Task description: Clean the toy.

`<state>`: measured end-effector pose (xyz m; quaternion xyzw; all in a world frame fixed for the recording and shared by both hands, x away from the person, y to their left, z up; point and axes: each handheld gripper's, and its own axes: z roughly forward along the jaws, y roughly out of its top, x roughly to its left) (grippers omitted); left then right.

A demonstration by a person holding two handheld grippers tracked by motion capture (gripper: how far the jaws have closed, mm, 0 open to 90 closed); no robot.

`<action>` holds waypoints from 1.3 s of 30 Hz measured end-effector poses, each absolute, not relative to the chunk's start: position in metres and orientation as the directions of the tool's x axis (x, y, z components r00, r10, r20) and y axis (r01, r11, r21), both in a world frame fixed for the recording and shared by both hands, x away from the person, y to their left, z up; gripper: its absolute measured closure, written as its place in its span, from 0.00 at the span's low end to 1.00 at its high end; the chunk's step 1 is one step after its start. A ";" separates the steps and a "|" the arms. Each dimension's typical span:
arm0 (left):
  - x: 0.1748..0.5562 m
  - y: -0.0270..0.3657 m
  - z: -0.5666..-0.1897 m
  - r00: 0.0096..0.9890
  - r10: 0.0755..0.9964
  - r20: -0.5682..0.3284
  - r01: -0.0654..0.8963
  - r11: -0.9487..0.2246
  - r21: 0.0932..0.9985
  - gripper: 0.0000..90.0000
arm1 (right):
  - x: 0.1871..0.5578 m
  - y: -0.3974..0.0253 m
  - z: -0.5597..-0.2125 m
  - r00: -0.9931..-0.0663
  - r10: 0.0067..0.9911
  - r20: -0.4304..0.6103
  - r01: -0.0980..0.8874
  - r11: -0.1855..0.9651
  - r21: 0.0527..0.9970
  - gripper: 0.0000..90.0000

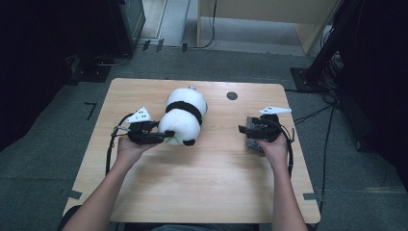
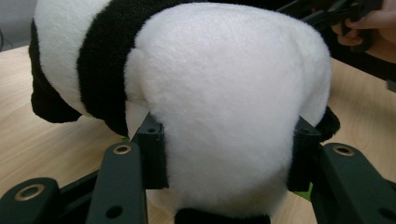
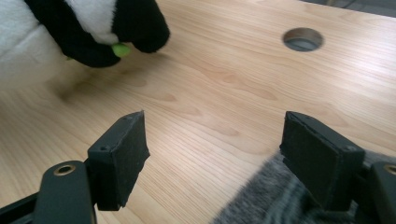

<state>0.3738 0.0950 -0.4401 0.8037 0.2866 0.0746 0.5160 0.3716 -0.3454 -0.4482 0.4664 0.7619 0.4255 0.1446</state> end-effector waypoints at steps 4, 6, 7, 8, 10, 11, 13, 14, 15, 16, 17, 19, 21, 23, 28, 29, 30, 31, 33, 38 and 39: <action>0.377 0.094 -0.440 0.822 0.540 -0.184 0.392 -0.300 0.870 0.52 | 0.367 -0.357 -0.451 -0.468 0.871 0.151 0.609 0.194 0.769 0.26; 0.379 0.093 -0.440 0.818 0.544 -0.187 0.395 -0.296 0.870 0.52 | 0.364 -0.365 -0.454 -0.441 0.883 0.157 0.616 0.171 0.769 0.27; 0.381 0.093 -0.440 0.815 0.547 -0.191 0.399 -0.289 0.870 0.52 | 0.363 -0.367 -0.455 -0.428 0.890 0.159 0.620 0.161 0.768 0.27; 0.382 0.093 -0.441 0.812 0.550 -0.195 0.401 -0.284 0.871 0.52 | 0.362 -0.371 -0.457 -0.411 0.897 0.160 0.625 0.150 0.766 0.28; 0.384 0.093 -0.442 0.806 0.557 -0.200 0.407 -0.276 0.871 0.52 | 0.361 -0.378 -0.463 -0.378 0.911 0.168 0.643 0.127 0.755 0.28; 0.384 0.093 -0.443 0.802 0.562 -0.200 0.409 -0.274 0.870 0.52 | 0.362 -0.380 -0.466 -0.371 0.912 0.176 0.651 0.120 0.749 0.29; 0.385 0.093 -0.444 0.798 0.568 -0.202 0.413 -0.271 0.870 0.51 | 0.363 -0.383 -0.473 -0.370 0.906 0.206 0.676 0.110 0.729 0.30; 0.386 0.093 -0.444 0.797 0.569 -0.203 0.414 -0.270 0.869 0.51 | 0.363 -0.385 -0.476 -0.362 0.910 0.204 0.685 0.111 0.720 0.30; 0.386 0.094 -0.444 0.796 0.571 -0.199 0.413 -0.272 0.869 0.51 | 0.365 -0.386 -0.478 -0.350 0.915 0.201 0.694 0.109 0.712 0.30; 0.386 0.094 -0.443 0.795 0.574 -0.198 0.413 -0.272 0.869 0.51 | 0.366 -0.387 -0.481 -0.341 0.919 0.199 0.696 0.105 0.710 0.30; 0.386 0.094 -0.443 0.794 0.575 -0.198 0.413 -0.271 0.870 0.51 | 0.367 -0.387 -0.484 -0.335 0.921 0.197 0.700 0.104 0.706 0.31; 0.386 0.094 -0.443 0.793 0.577 -0.196 0.412 -0.272 0.870 0.51 | 0.371 -0.386 -0.490 -0.324 0.926 0.195 0.714 0.104 0.693 0.31; 0.386 0.093 -0.444 0.791 0.577 -0.201 0.419 -0.273 0.866 0.50 | 0.374 -0.384 -0.497 -0.319 0.930 0.180 0.723 0.117 0.680 0.31; 0.386 0.093 -0.445 0.790 0.577 -0.206 0.427 -0.278 0.861 0.50 | 0.376 -0.381 -0.501 -0.326 0.930 0.167 0.727 0.134 0.674 0.31; 0.386 0.089 -0.446 0.788 0.579 -0.209 0.432 -0.278 0.858 0.50 | 0.373 -0.376 -0.508 -0.321 0.946 0.054 0.721 0.207 0.662 0.38; 0.386 0.089 -0.446 0.787 0.579 -0.211 0.432 -0.274 0.859 0.50 | 0.372 -0.376 -0.509 -0.321 0.946 0.051 0.716 0.207 0.667 0.38; 0.385 0.089 -0.446 0.787 0.579 -0.213 0.433 -0.271 0.860 0.50 | 0.371 -0.376 -0.510 -0.317 0.947 0.054 0.713 0.200 0.672 0.38; 0.385 0.089 -0.445 0.787 0.579 -0.213 0.432 -0.269 0.861 0.51 | 0.371 -0.376 -0.510 -0.310 0.949 0.060 0.715 0.190 0.673 0.40; 0.384 0.088 -0.444 0.789 0.578 -0.207 0.425 -0.270 0.864 0.51 | 0.370 -0.375 -0.510 -0.309 0.949 0.059 0.715 0.191 0.673 0.49; 0.383 0.088 -0.444 0.786 0.582 -0.206 0.425 -0.268 0.864 0.51 | 0.369 -0.367 -0.505 -0.313 0.948 0.062 0.730 0.198 0.654 0.74; 0.383 0.088 -0.444 0.785 0.584 -0.208 0.427 -0.266 0.864 0.51 | 0.369 -0.366 -0.504 -0.311 0.948 0.065 0.734 0.197 0.650 0.76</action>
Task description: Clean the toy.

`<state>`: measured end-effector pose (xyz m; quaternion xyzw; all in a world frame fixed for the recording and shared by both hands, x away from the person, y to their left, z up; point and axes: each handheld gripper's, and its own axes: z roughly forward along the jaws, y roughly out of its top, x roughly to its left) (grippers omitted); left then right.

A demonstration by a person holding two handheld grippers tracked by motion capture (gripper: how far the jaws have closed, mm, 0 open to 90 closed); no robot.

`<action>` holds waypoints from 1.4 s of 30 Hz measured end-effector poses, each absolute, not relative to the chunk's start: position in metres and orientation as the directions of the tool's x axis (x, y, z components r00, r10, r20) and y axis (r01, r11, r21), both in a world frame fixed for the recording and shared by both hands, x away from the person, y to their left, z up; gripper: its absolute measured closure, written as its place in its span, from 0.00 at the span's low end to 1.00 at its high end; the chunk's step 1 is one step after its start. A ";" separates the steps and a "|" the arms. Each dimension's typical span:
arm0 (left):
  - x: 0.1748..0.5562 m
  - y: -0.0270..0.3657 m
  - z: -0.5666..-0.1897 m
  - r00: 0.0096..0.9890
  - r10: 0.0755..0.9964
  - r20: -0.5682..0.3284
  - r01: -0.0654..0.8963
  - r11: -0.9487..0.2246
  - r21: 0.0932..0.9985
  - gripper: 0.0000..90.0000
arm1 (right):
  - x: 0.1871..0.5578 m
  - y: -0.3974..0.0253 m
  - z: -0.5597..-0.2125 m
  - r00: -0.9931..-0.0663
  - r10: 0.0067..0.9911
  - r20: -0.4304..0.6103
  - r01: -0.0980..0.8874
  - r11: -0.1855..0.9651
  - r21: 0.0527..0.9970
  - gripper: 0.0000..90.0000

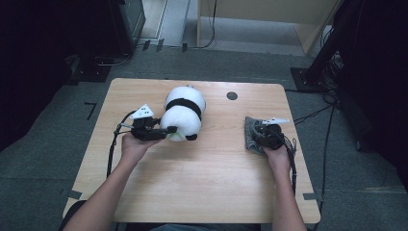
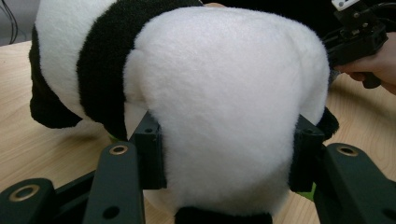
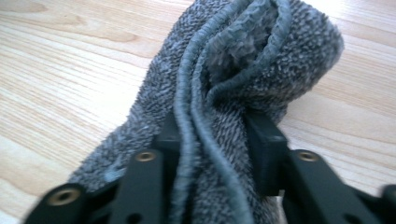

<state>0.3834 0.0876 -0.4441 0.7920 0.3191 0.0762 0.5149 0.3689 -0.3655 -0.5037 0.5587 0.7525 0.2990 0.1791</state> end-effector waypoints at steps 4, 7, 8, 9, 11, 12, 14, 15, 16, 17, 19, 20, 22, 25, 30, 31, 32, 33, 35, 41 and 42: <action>0.383 0.087 -0.444 0.783 0.586 -0.208 0.425 -0.260 0.867 0.51 | 0.368 -0.362 -0.496 -0.310 0.942 0.132 0.741 0.153 0.654 0.82; 0.383 0.085 -0.444 0.783 0.587 -0.206 0.420 -0.255 0.871 0.51 | 0.364 -0.350 -0.481 -0.351 0.928 0.126 0.702 0.171 0.692 0.82; 0.382 0.085 -0.444 0.784 0.586 -0.205 0.419 -0.256 0.871 0.51 | 0.361 -0.344 -0.476 -0.370 0.922 0.115 0.685 0.187 0.704 0.82; 0.382 0.084 -0.444 0.786 0.584 -0.203 0.417 -0.259 0.871 0.51 | 0.359 -0.338 -0.471 -0.386 0.917 0.100 0.668 0.203 0.715 0.83; 0.382 0.082 -0.445 0.786 0.584 -0.202 0.417 -0.261 0.871 0.51 | 0.355 -0.327 -0.462 -0.413 0.905 0.099 0.648 0.216 0.731 0.83; 0.382 0.081 -0.445 0.786 0.585 -0.201 0.417 -0.261 0.870 0.51 | 0.354 -0.321 -0.458 -0.428 0.898 0.098 0.636 0.222 0.739 0.83; 0.381 0.080 -0.446 0.788 0.583 -0.197 0.415 -0.267 0.870 0.51 | 0.351 -0.313 -0.450 -0.450 0.888 0.095 0.614 0.230 0.755 0.83; 0.381 0.079 -0.446 0.787 0.583 -0.199 0.417 -0.266 0.869 0.51 | 0.348 -0.308 -0.444 -0.466 0.880 0.096 0.596 0.232 0.768 0.83; 0.381 0.078 -0.446 0.788 0.583 -0.198 0.416 -0.268 0.869 0.51 | 0.347 -0.306 -0.440 -0.474 0.876 0.094 0.584 0.233 0.777 0.83; 0.380 0.077 -0.446 0.789 0.583 -0.195 0.415 -0.270 0.869 0.51 | 0.345 -0.302 -0.435 -0.484 0.870 0.090 0.569 0.236 0.788 0.83; 0.380 0.075 -0.446 0.789 0.583 -0.194 0.413 -0.271 0.870 0.51 | 0.341 -0.295 -0.423 -0.509 0.856 0.093 0.537 0.232 0.811 0.83; 0.379 0.074 -0.446 0.790 0.582 -0.192 0.412 -0.272 0.870 0.51 | 0.339 -0.291 -0.418 -0.526 0.845 0.097 0.520 0.230 0.823 0.83; 0.378 0.071 -0.446 0.792 0.582 -0.186 0.408 -0.277 0.870 0.51 | 0.333 -0.280 -0.404 -0.561 0.823 0.089 0.483 0.238 0.842 0.83; 0.376 0.067 -0.447 0.794 0.579 -0.183 0.404 -0.278 0.871 0.51 | 0.326 -0.265 -0.390 -0.604 0.793 0.075 0.434 0.248 0.866 0.83; 0.371 0.059 -0.447 0.804 0.570 -0.169 0.391 -0.294 0.872 0.51 | 0.314 -0.241 -0.375 -0.661 0.749 0.052 0.362 0.257 0.896 0.83; 0.370 0.057 -0.447 0.806 0.568 -0.167 0.389 -0.295 0.873 0.51 | 0.311 -0.235 -0.374 -0.672 0.739 0.053 0.349 0.253 0.903 0.83; 0.368 0.056 -0.447 0.809 0.564 -0.167 0.387 -0.296 0.873 0.51 | 0.310 -0.231 -0.374 -0.684 0.727 0.052 0.338 0.254 0.906 0.83; 0.367 0.054 -0.446 0.809 0.562 -0.169 0.385 -0.292 0.875 0.51 | 0.309 -0.225 -0.375 -0.695 0.717 0.053 0.332 0.255 0.908 0.83; 0.366 0.052 -0.445 0.811 0.558 -0.178 0.388 -0.285 0.877 0.51 | 0.308 -0.215 -0.380 -0.708 0.705 0.036 0.320 0.276 0.906 0.83; 0.363 0.053 -0.443 0.798 0.581 -0.162 0.387 -0.287 0.876 0.52 | 0.307 -0.194 -0.402 -0.726 0.687 0.013 0.325 0.327 0.887 0.83; 0.364 0.054 -0.443 0.795 0.583 -0.169 0.395 -0.286 0.873 0.52 | 0.306 -0.192 -0.404 -0.729 0.684 0.013 0.329 0.333 0.884 0.83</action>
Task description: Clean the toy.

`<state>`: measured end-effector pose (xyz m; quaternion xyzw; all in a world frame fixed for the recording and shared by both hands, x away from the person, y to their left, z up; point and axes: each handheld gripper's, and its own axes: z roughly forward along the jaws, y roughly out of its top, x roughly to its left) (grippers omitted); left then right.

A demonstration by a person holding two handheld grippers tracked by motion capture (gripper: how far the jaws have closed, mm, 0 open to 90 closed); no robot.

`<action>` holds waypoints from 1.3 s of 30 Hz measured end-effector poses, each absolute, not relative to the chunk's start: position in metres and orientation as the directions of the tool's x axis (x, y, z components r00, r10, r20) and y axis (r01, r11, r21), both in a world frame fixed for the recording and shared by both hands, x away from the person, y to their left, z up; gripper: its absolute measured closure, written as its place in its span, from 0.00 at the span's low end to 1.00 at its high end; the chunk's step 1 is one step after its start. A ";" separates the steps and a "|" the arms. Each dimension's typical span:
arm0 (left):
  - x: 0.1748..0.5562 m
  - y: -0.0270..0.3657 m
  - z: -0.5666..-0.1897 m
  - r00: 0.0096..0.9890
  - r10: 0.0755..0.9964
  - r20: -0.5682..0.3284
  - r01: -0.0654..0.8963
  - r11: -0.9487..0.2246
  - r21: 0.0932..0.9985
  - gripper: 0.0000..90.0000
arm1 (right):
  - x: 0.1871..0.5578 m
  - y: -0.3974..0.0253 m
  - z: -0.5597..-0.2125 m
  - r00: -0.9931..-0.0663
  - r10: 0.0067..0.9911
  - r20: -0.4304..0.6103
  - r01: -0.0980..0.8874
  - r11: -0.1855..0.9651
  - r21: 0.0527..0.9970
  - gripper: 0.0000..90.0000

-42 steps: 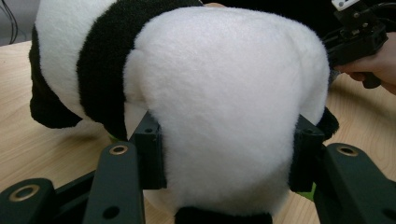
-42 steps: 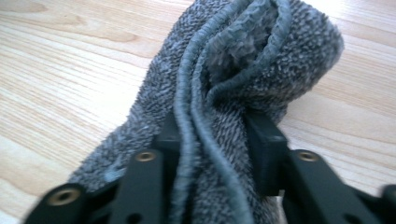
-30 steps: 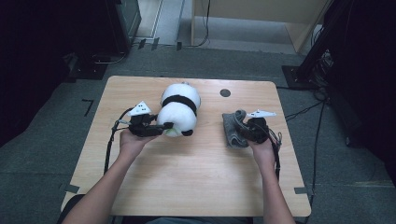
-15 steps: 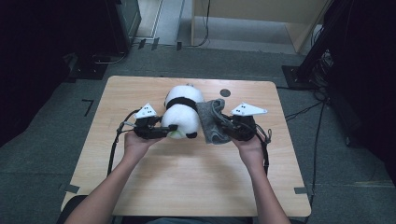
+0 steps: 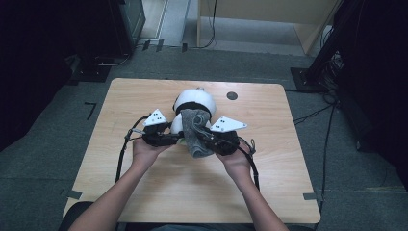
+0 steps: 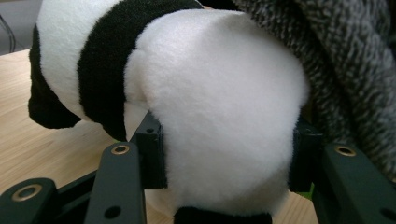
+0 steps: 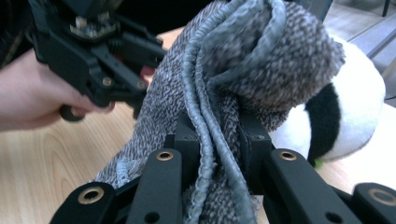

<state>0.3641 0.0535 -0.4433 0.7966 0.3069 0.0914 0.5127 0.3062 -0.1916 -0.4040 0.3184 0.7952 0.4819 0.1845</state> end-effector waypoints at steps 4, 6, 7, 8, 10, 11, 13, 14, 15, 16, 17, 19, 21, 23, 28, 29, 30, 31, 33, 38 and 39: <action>0.367 0.056 -0.444 0.779 0.595 -0.197 0.424 -0.267 0.865 0.52 | 0.305 -0.184 -0.411 -0.746 0.666 -0.008 0.321 0.371 0.871 0.83; 0.368 0.057 -0.443 0.775 0.598 -0.206 0.428 -0.255 0.867 0.52 | 0.303 -0.180 -0.416 -0.757 0.653 -0.023 0.314 0.394 0.864 0.83; 0.368 0.058 -0.443 0.773 0.600 -0.205 0.427 -0.254 0.868 0.52 | 0.303 -0.177 -0.418 -0.763 0.646 -0.036 0.308 0.412 0.858 0.83; 0.368 0.059 -0.443 0.769 0.604 -0.209 0.432 -0.250 0.866 0.52 | 0.302 -0.174 -0.421 -0.767 0.640 -0.048 0.303 0.427 0.852 0.83; 0.369 0.060 -0.443 0.765 0.608 -0.215 0.439 -0.246 0.864 0.52 | 0.302 -0.169 -0.427 -0.773 0.631 -0.068 0.296 0.453 0.841 0.83; 0.369 0.061 -0.443 0.763 0.608 -0.220 0.444 -0.244 0.862 0.52 | 0.302 -0.167 -0.430 -0.777 0.625 -0.072 0.296 0.464 0.835 0.83; 0.370 0.061 -0.443 0.759 0.611 -0.225 0.449 -0.240 0.861 0.52 | 0.302 -0.166 -0.434 -0.780 0.621 -0.079 0.295 0.476 0.828 0.83; 0.370 0.061 -0.443 0.758 0.612 -0.226 0.450 -0.240 0.860 0.52 | 0.302 -0.165 -0.436 -0.782 0.618 -0.082 0.296 0.485 0.823 0.83; 0.370 0.060 -0.443 0.757 0.613 -0.226 0.451 -0.239 0.860 0.52 | 0.302 -0.164 -0.438 -0.782 0.618 -0.084 0.299 0.491 0.818 0.83; 0.370 0.060 -0.443 0.756 0.613 -0.229 0.452 -0.237 0.860 0.52 | 0.302 -0.163 -0.440 -0.784 0.615 -0.087 0.299 0.496 0.816 0.83; 0.370 0.061 -0.443 0.756 0.613 -0.231 0.453 -0.235 0.860 0.52 | 0.302 -0.162 -0.443 -0.784 0.614 -0.087 0.304 0.502 0.810 0.83; 0.371 0.063 -0.442 0.753 0.609 -0.251 0.460 -0.214 0.862 0.52 | 0.302 -0.160 -0.447 -0.788 0.609 -0.090 0.307 0.515 0.800 0.83; 0.371 0.064 -0.441 0.754 0.606 -0.254 0.456 -0.204 0.866 0.52 | 0.302 -0.157 -0.452 -0.795 0.597 -0.105 0.302 0.540 0.785 0.83; 0.371 0.065 -0.440 0.757 0.603 -0.252 0.449 -0.200 0.871 0.52 | 0.303 -0.155 -0.457 -0.794 0.595 -0.122 0.302 0.560 0.771 0.83; 0.371 0.066 -0.439 0.758 0.598 -0.263 0.451 -0.188 0.873 0.52 | 0.308 -0.160 -0.463 -0.788 0.605 -0.116 0.319 0.561 0.764 0.83; 0.371 0.067 -0.439 0.757 0.596 -0.268 0.453 -0.182 0.873 0.52 | 0.309 -0.161 -0.465 -0.786 0.607 -0.119 0.321 0.564 0.761 0.83; 0.371 0.067 -0.439 0.758 0.594 -0.269 0.452 -0.181 0.873 0.52 | 0.310 -0.162 -0.466 -0.782 0.613 -0.116 0.329 0.564 0.757 0.83; 0.371 0.068 -0.438 0.760 0.592 -0.269 0.449 -0.179 0.875 0.52 | 0.310 -0.163 -0.468 -0.779 0.616 -0.117 0.333 0.565 0.755 0.83; 0.371 0.069 -0.438 0.761 0.588 -0.273 0.449 -0.175 0.876 0.52 | 0.313 -0.167 -0.470 -0.770 0.626 -0.123 0.341 0.567 0.750 0.83; 0.372 0.070 -0.437 0.766 0.573 -0.292 0.455 -0.162 0.876 0.52 | 0.320 -0.179 -0.472 -0.742 0.660 -0.118 0.376 0.555 0.742 0.83; 0.372 0.070 -0.437 0.769 0.573 -0.284 0.450 -0.169 0.877 0.52 | 0.321 -0.181 -0.473 -0.736 0.668 -0.113 0.386 0.551 0.740 0.83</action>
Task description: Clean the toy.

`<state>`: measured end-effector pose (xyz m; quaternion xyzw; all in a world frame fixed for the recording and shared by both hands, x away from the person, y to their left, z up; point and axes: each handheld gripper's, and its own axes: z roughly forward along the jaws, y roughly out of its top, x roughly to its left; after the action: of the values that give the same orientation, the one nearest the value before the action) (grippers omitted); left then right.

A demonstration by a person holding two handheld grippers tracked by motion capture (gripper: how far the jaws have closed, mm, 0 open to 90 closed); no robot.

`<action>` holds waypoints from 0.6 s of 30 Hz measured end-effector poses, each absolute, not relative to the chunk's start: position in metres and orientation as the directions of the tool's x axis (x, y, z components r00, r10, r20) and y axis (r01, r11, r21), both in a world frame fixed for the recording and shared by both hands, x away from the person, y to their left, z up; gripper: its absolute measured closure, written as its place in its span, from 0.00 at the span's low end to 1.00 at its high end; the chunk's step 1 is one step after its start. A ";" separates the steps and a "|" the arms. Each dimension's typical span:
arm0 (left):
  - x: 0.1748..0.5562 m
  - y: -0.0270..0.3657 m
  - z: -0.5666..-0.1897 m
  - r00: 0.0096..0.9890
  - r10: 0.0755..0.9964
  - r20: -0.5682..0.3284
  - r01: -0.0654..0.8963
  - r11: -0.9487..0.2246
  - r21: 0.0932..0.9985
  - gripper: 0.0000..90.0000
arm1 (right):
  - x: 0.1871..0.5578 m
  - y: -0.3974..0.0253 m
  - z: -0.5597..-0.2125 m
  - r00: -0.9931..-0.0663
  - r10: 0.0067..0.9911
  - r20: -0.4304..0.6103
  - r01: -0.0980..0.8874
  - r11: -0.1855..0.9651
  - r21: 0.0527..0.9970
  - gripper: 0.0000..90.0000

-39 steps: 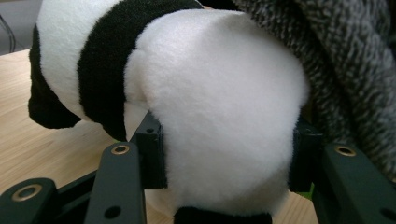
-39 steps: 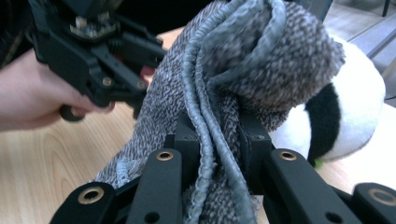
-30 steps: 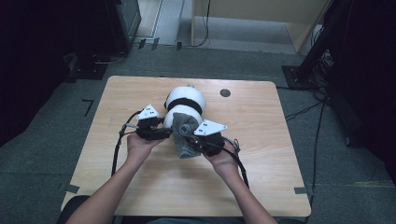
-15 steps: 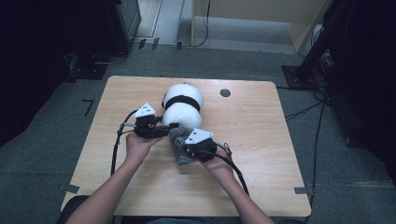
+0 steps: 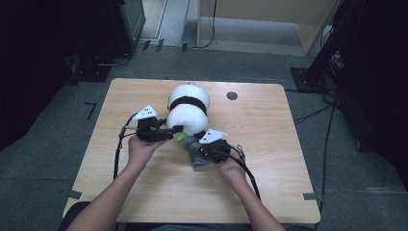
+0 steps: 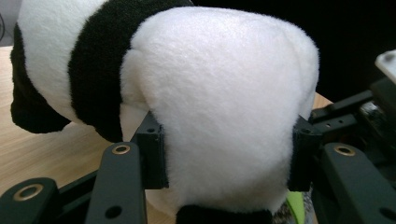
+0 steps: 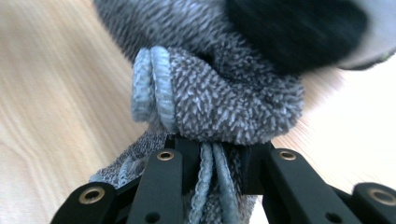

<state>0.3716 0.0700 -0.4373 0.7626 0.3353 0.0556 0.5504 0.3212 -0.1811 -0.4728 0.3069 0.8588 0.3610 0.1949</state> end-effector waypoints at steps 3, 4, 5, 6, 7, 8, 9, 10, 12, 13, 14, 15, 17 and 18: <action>0.371 0.070 -0.438 0.775 0.567 -0.277 0.446 -0.181 0.877 0.52 | 0.325 -0.187 -0.474 -0.720 0.686 -0.105 0.406 0.539 0.738 0.83; 0.371 0.070 -0.438 0.776 0.563 -0.284 0.451 -0.180 0.874 0.52 | 0.326 -0.190 -0.474 -0.714 0.693 -0.101 0.414 0.534 0.737 0.83; 0.372 0.071 -0.438 0.777 0.559 -0.290 0.455 -0.179 0.873 0.52 | 0.327 -0.192 -0.474 -0.707 0.700 -0.099 0.420 0.529 0.737 0.83; 0.372 0.072 -0.438 0.776 0.556 -0.298 0.460 -0.175 0.871 0.52 | 0.328 -0.194 -0.474 -0.699 0.708 -0.101 0.425 0.525 0.737 0.83; 0.372 0.073 -0.438 0.775 0.556 -0.300 0.462 -0.175 0.869 0.52 | 0.329 -0.197 -0.474 -0.693 0.714 -0.098 0.431 0.519 0.738 0.83; 0.373 0.073 -0.438 0.776 0.556 -0.299 0.462 -0.177 0.869 0.52 | 0.330 -0.199 -0.474 -0.687 0.720 -0.098 0.435 0.515 0.738 0.83; 0.373 0.074 -0.438 0.776 0.556 -0.297 0.460 -0.178 0.870 0.52 | 0.332 -0.201 -0.474 -0.676 0.730 -0.098 0.440 0.507 0.741 0.83; 0.373 0.075 -0.438 0.776 0.555 -0.298 0.460 -0.177 0.870 0.52 | 0.333 -0.206 -0.474 -0.664 0.742 -0.092 0.452 0.496 0.742 0.83; 0.373 0.076 -0.438 0.778 0.554 -0.296 0.459 -0.180 0.870 0.52 | 0.335 -0.212 -0.472 -0.646 0.759 -0.081 0.465 0.476 0.747 0.83; 0.373 0.076 -0.439 0.780 0.553 -0.293 0.457 -0.184 0.870 0.52 | 0.336 -0.216 -0.471 -0.634 0.770 -0.072 0.473 0.460 0.751 0.83; 0.373 0.077 -0.439 0.780 0.554 -0.290 0.457 -0.188 0.870 0.52 | 0.337 -0.220 -0.469 -0.621 0.780 -0.068 0.477 0.446 0.757 0.83; 0.373 0.077 -0.440 0.780 0.556 -0.287 0.458 -0.193 0.868 0.52 | 0.338 -0.224 -0.467 -0.611 0.789 -0.061 0.482 0.432 0.762 0.83; 0.374 0.077 -0.441 0.777 0.559 -0.288 0.461 -0.195 0.866 0.51 | 0.338 -0.232 -0.461 -0.595 0.802 -0.050 0.477 0.402 0.782 0.83; 0.374 0.077 -0.441 0.777 0.559 -0.288 0.462 -0.195 0.865 0.51 | 0.337 -0.235 -0.457 -0.587 0.808 -0.045 0.476 0.390 0.789 0.83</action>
<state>0.3744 0.0772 -0.4414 0.7718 0.3308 0.0451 0.5412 0.3374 -0.2349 -0.4570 0.3990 0.8046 0.3822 0.2178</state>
